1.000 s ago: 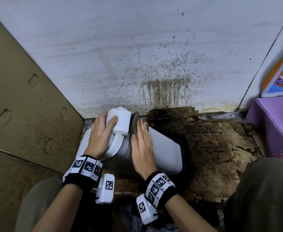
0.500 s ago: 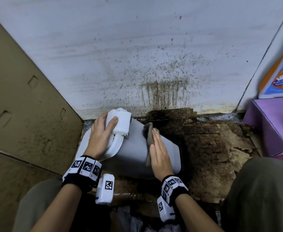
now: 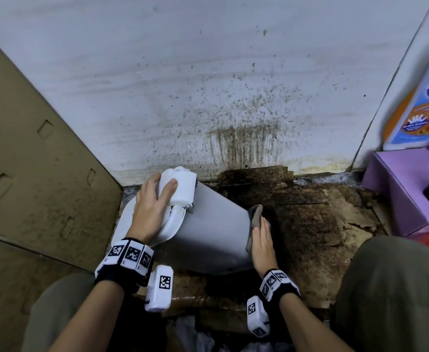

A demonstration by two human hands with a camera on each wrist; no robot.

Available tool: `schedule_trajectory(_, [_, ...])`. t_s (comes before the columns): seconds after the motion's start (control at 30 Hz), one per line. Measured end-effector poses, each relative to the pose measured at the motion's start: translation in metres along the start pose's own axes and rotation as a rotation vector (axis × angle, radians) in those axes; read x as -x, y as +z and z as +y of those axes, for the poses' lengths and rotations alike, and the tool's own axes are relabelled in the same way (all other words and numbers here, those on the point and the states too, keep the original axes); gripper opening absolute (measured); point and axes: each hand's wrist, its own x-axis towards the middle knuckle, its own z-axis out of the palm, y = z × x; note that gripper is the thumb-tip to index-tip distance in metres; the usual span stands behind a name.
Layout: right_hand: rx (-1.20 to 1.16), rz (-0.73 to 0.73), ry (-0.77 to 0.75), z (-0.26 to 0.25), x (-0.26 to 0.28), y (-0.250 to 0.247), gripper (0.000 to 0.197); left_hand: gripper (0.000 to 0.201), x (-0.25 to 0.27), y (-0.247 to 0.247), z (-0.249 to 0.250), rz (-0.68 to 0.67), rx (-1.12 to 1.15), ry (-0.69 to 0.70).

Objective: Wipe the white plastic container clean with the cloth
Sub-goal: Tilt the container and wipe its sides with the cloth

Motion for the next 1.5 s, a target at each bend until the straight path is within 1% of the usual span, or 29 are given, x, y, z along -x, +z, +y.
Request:
schedule_trajectory(0.17, [0.036, 0.046, -0.039, -0.01, 0.004, 0.01, 0.053, 0.083, -0.001, -0.006, -0.005, 0.004, 0.044, -0.014])
schedule_trajectory(0.27, [0.074, 0.068, -0.1, -0.025, 0.005, 0.02, 0.054, 0.085, -0.001, -0.005, -0.004, 0.002, 0.025, -0.02])
schedule_trajectory(0.43, [0.023, 0.049, -0.279, -0.081, 0.02, 0.047, 0.057, 0.086, -0.002, -0.006, -0.004, -0.002, 0.003, -0.009])
schedule_trajectory(0.53, [-0.004, -0.003, -0.404, -0.117, 0.032, 0.063, 0.06, 0.087, -0.001, -0.006, -0.006, 0.001, 0.009, -0.003])
schedule_trajectory(0.63, [-0.001, -0.044, -0.491, -0.135, 0.041, 0.072, 0.057, 0.088, 0.0, -0.007, -0.007, 0.0, 0.027, -0.014])
schedule_trajectory(0.8, [0.041, -0.037, -0.605, -0.117, 0.037, 0.062, 0.053, 0.089, 0.0, -0.006, -0.008, 0.005, 0.039, -0.012])
schedule_trajectory(0.93, [0.069, 0.032, -0.642, -0.089, 0.028, 0.052, 0.051, 0.09, 0.0, -0.006, -0.009, 0.002, 0.051, -0.007])
schedule_trajectory(1.0, [0.067, 0.069, -0.632, -0.068, 0.024, 0.047, 0.052, 0.089, -0.002, -0.007, -0.01, 0.009, 0.058, -0.006])
schedule_trajectory(1.07, [0.062, 0.105, -0.57, -0.044, 0.02, 0.04, 0.052, 0.088, -0.004, -0.006, -0.012, 0.013, 0.058, -0.005])
schedule_trajectory(1.2, [0.021, 0.106, -0.309, -0.012, 0.018, 0.023, 0.046, 0.09, -0.005, -0.005, -0.012, 0.012, 0.061, -0.003])
schedule_trajectory(1.27, [-0.007, 0.124, -0.178, 0.001, 0.018, 0.017, 0.047, 0.086, -0.003, -0.004, -0.009, 0.01, 0.05, 0.003])
schedule_trajectory(1.3, [-0.009, 0.139, -0.141, 0.006, 0.018, 0.015, 0.048, 0.085, -0.002, -0.004, -0.007, 0.009, 0.042, 0.005])
schedule_trajectory(1.4, [-0.011, 0.158, -0.11, 0.012, 0.015, 0.015, 0.049, 0.083, -0.003, -0.004, -0.008, 0.013, 0.046, 0.006])
schedule_trajectory(1.5, [-0.026, 0.161, -0.102, 0.006, 0.014, 0.018, 0.049, 0.08, -0.008, -0.006, -0.014, 0.024, 0.076, 0.0])
